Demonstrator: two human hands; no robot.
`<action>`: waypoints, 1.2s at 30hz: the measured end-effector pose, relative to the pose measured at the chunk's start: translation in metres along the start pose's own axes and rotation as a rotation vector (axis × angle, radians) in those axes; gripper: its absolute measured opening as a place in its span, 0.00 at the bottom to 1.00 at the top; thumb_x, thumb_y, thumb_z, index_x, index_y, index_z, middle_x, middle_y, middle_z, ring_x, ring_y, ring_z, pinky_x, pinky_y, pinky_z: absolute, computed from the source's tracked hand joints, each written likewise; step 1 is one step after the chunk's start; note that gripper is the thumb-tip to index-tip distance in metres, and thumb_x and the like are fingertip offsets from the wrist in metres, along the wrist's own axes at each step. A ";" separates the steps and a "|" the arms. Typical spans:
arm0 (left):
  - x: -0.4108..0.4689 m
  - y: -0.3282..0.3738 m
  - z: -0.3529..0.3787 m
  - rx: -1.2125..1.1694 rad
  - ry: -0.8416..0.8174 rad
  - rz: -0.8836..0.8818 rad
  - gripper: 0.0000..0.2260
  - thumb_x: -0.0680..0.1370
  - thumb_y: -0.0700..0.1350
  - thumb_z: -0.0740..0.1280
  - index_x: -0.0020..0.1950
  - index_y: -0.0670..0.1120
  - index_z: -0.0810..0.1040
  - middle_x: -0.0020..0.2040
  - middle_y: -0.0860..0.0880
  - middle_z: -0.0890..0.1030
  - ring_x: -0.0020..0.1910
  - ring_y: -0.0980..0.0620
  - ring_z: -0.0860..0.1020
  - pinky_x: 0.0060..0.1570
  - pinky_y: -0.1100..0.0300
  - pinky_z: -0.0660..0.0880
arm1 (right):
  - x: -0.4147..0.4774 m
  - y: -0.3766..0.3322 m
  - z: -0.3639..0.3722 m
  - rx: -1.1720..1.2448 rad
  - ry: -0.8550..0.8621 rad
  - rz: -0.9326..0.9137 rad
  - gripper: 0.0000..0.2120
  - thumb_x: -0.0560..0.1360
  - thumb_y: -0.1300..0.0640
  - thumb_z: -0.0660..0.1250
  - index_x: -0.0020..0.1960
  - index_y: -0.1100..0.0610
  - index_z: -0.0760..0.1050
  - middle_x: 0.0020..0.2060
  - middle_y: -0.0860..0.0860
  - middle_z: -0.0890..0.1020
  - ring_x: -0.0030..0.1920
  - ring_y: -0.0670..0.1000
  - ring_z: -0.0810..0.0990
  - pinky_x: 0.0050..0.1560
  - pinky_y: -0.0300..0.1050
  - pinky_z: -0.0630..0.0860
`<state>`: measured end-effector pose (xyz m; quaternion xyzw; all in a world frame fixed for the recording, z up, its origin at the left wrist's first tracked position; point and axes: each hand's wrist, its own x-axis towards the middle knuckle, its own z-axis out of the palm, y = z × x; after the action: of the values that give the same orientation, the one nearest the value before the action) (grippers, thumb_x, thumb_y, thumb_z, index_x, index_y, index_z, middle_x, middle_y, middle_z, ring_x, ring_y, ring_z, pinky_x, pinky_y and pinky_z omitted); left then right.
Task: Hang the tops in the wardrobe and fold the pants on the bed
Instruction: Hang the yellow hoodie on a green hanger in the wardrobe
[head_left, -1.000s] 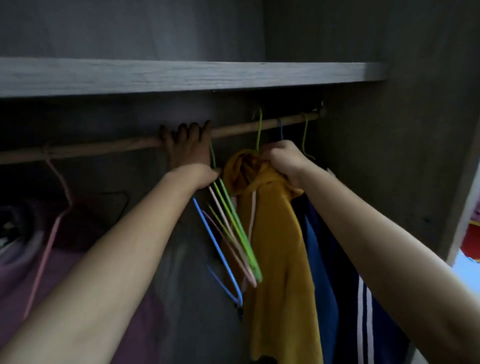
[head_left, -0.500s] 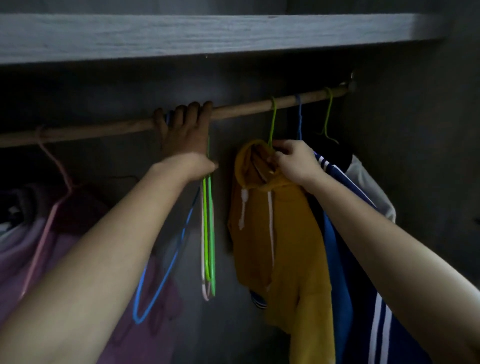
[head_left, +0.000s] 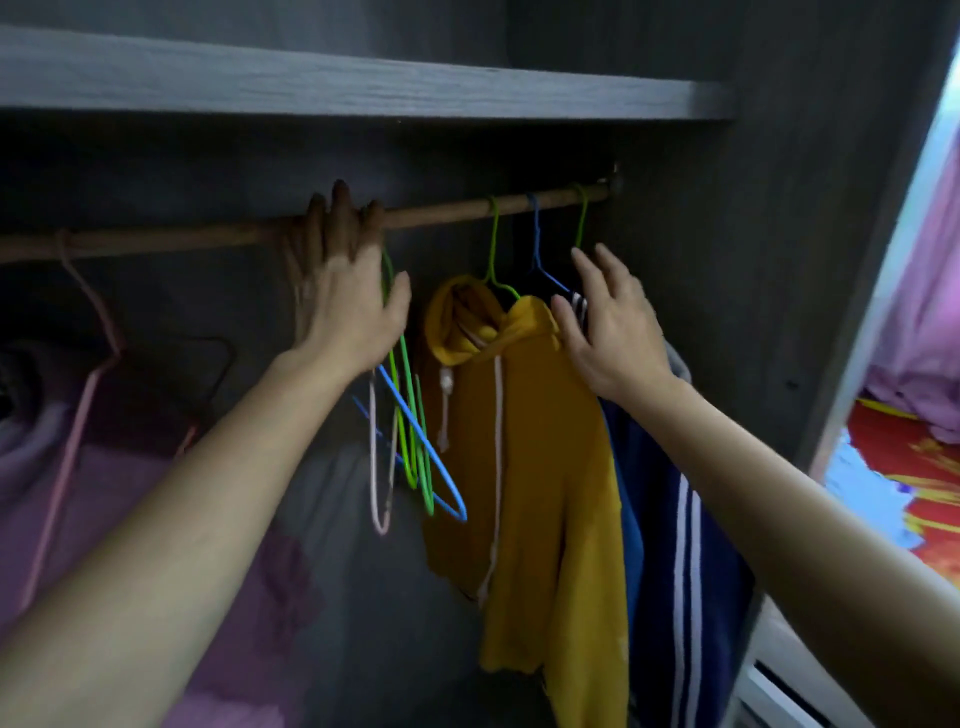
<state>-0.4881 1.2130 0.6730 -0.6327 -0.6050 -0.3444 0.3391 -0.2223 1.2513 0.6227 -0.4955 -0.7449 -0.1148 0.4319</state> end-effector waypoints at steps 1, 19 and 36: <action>-0.009 0.007 -0.006 -0.024 0.015 0.006 0.30 0.77 0.56 0.60 0.77 0.45 0.63 0.80 0.40 0.55 0.78 0.36 0.54 0.74 0.36 0.50 | -0.008 -0.001 -0.008 -0.051 0.016 0.011 0.29 0.84 0.42 0.54 0.81 0.53 0.56 0.79 0.57 0.57 0.77 0.57 0.60 0.73 0.55 0.63; -0.233 0.259 -0.063 -0.786 -0.140 0.453 0.32 0.81 0.58 0.55 0.81 0.44 0.54 0.80 0.37 0.52 0.79 0.38 0.51 0.74 0.35 0.49 | -0.381 0.019 -0.236 -0.851 -0.036 0.531 0.37 0.79 0.35 0.56 0.81 0.53 0.54 0.80 0.61 0.49 0.80 0.61 0.51 0.77 0.60 0.51; -0.456 0.467 -0.319 -1.054 -0.346 0.998 0.34 0.80 0.62 0.50 0.81 0.45 0.50 0.81 0.40 0.46 0.80 0.40 0.46 0.73 0.34 0.49 | -0.764 -0.151 -0.528 -1.150 0.054 1.206 0.41 0.78 0.36 0.61 0.82 0.54 0.50 0.80 0.61 0.42 0.80 0.62 0.48 0.77 0.63 0.47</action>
<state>-0.0435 0.6827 0.4514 -0.9562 -0.0452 -0.2892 0.0068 0.0348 0.3736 0.4005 -0.9498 -0.1664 -0.2382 0.1163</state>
